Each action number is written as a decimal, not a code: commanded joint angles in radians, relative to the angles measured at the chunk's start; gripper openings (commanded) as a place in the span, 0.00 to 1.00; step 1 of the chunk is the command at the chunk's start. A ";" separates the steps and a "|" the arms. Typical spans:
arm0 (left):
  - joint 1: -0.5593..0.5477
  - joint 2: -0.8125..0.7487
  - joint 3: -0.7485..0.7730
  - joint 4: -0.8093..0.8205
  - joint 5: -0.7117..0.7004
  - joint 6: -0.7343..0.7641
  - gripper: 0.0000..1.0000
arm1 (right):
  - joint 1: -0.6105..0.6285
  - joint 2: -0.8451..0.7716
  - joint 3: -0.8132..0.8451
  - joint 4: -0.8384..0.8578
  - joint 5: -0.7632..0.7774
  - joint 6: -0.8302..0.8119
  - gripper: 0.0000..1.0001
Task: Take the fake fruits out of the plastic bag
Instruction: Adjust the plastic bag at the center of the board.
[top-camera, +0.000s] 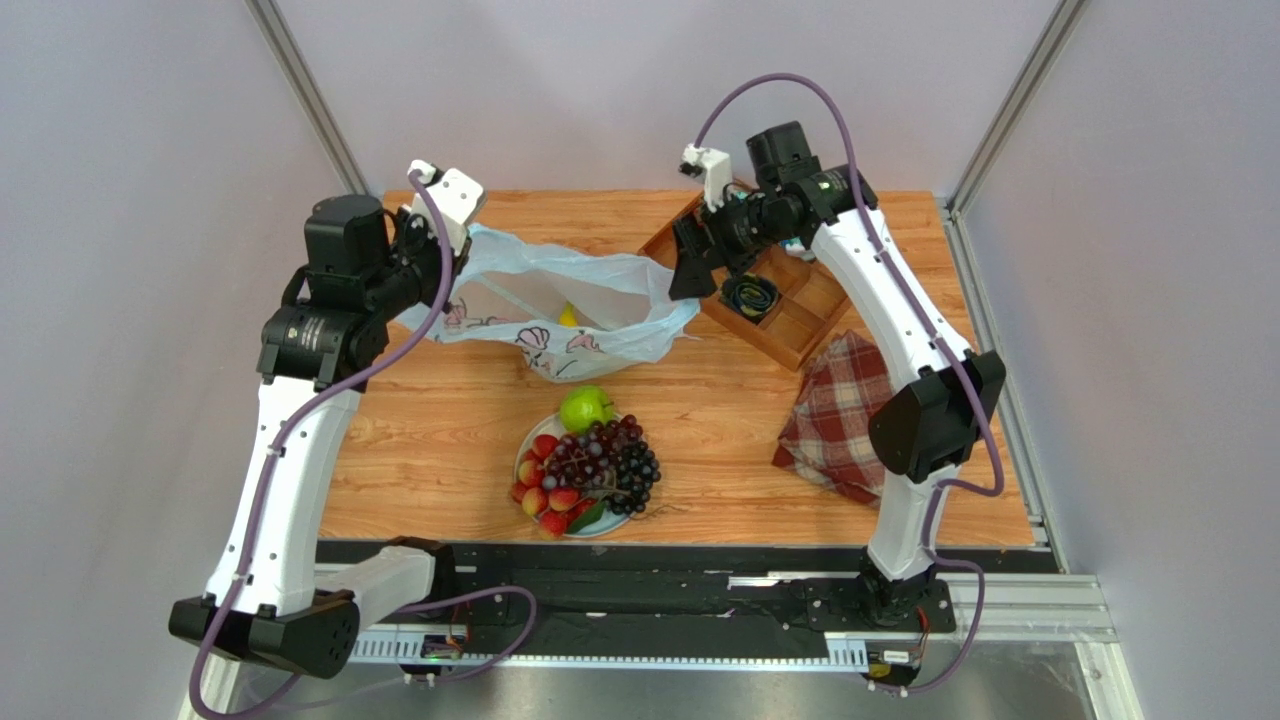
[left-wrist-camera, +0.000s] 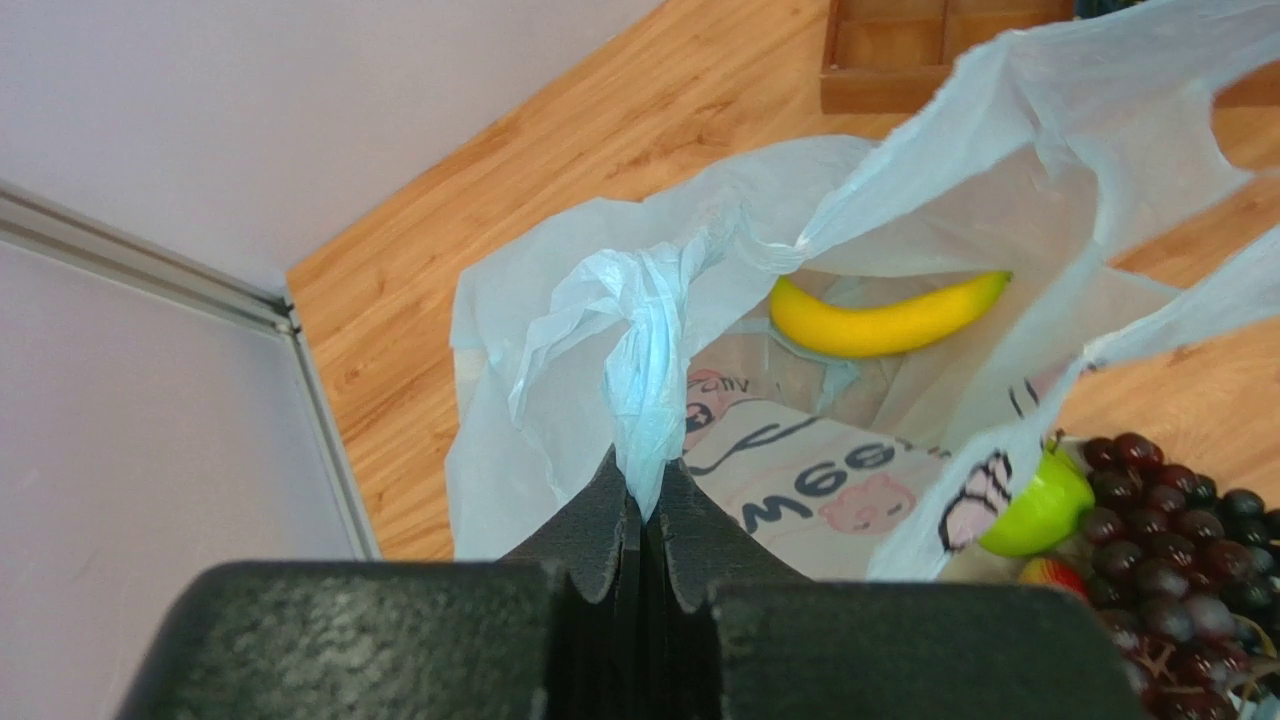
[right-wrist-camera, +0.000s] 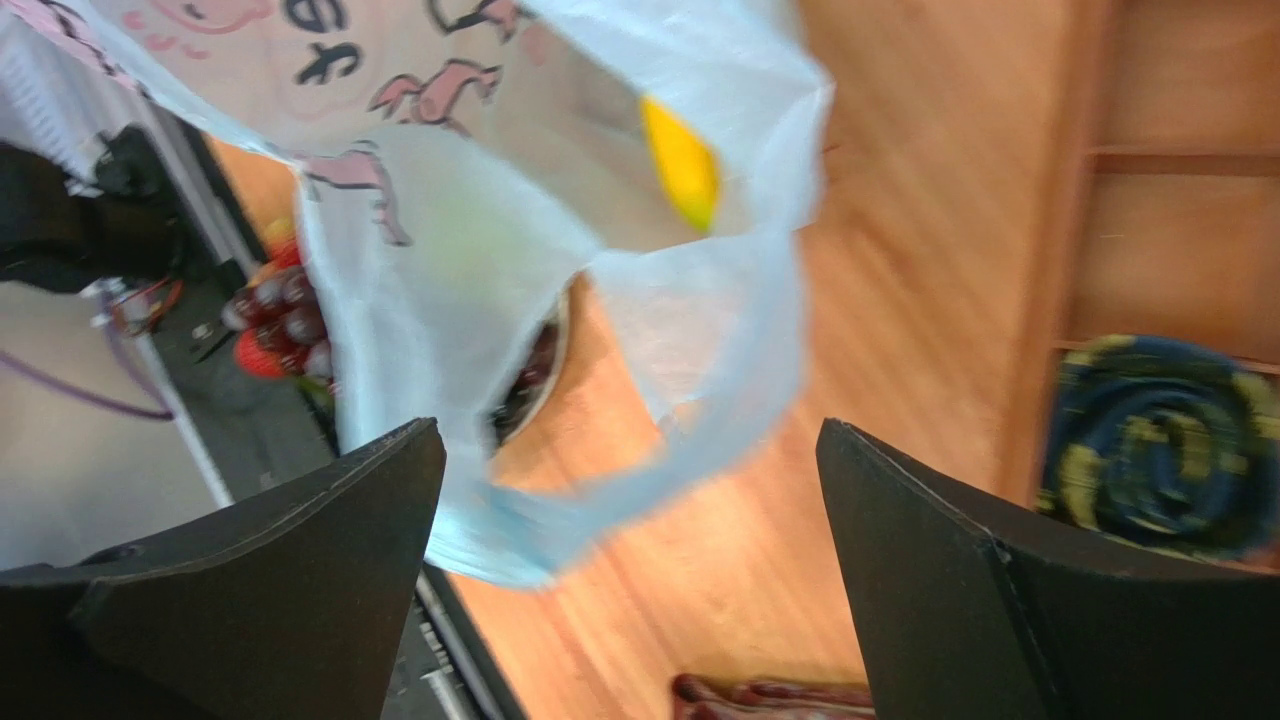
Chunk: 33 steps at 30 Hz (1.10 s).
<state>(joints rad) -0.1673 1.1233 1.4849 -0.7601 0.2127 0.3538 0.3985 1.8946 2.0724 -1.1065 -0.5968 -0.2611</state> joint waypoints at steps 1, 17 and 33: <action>0.002 -0.062 -0.026 -0.010 0.039 -0.004 0.00 | 0.072 0.067 0.000 -0.122 -0.072 0.054 1.00; 0.026 -0.388 -0.273 0.004 0.002 -0.102 0.00 | 0.148 0.081 -0.030 -0.164 0.524 0.157 0.95; 0.187 -0.421 0.030 -0.149 0.120 -0.177 0.67 | 0.454 0.246 0.489 0.096 0.301 -0.211 0.00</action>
<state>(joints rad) 0.0105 0.7292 1.3422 -0.8879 0.2020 0.2131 0.6479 2.2196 2.6305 -1.2507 -0.2707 -0.2749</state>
